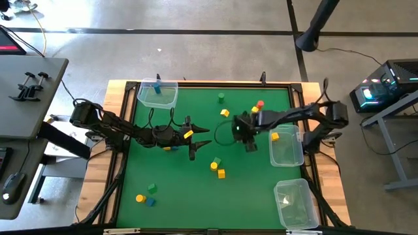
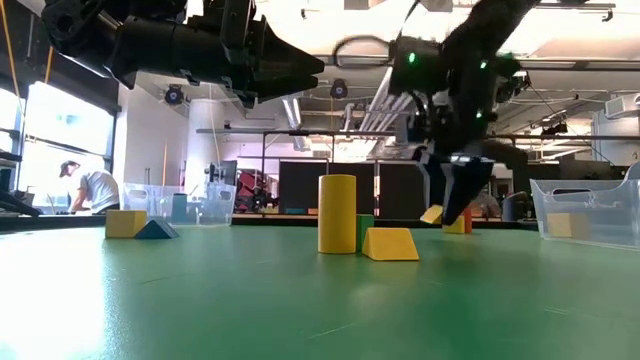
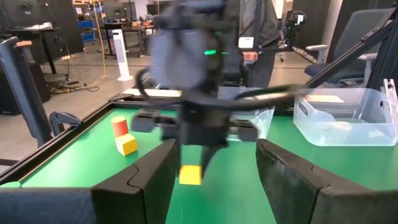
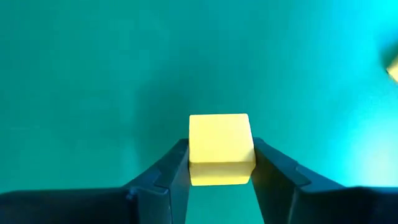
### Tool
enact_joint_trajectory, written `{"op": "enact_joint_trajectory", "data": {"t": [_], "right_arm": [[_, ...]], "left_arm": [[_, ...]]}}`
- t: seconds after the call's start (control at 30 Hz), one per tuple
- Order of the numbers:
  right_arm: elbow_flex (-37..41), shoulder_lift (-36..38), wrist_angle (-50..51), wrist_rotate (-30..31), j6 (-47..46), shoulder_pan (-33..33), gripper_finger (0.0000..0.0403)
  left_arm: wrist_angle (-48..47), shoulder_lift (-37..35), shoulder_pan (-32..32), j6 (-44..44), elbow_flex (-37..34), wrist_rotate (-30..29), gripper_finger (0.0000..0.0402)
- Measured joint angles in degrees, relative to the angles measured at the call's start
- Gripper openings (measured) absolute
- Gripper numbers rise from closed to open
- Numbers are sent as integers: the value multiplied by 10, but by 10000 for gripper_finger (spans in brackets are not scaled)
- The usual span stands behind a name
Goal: Sort blocks by size
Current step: Put the middle yellow triangular block into the bottom transparent bin
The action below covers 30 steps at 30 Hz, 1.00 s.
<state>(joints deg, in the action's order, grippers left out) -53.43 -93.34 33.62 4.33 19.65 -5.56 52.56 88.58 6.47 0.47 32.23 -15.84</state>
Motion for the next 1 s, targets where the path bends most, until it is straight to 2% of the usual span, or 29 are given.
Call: {"op": "enact_joint_trajectory", "data": {"t": [0.23, 0.37, 0.57, 0.8, 1.0], "right_arm": [[-13, 67, 37, 40, -116, 129, 132], [-38, 109, 70, 84, -216, 223, 132], [-107, 124, 149, 121, -394, 363, 132], [-161, 123, 247, 102, -674, 493, 132], [-161, 120, 248, 46, -928, 596, 132]], "left_arm": [[-3, 0, 0, -4, 0, 0, 207], [-3, 0, 0, -4, 0, 0, 207], [0, 0, 0, -4, 0, 0, 207], [0, 0, 4, -4, 0, 0, 207], [0, 0, 8, 3, 0, 1, 207]]}}
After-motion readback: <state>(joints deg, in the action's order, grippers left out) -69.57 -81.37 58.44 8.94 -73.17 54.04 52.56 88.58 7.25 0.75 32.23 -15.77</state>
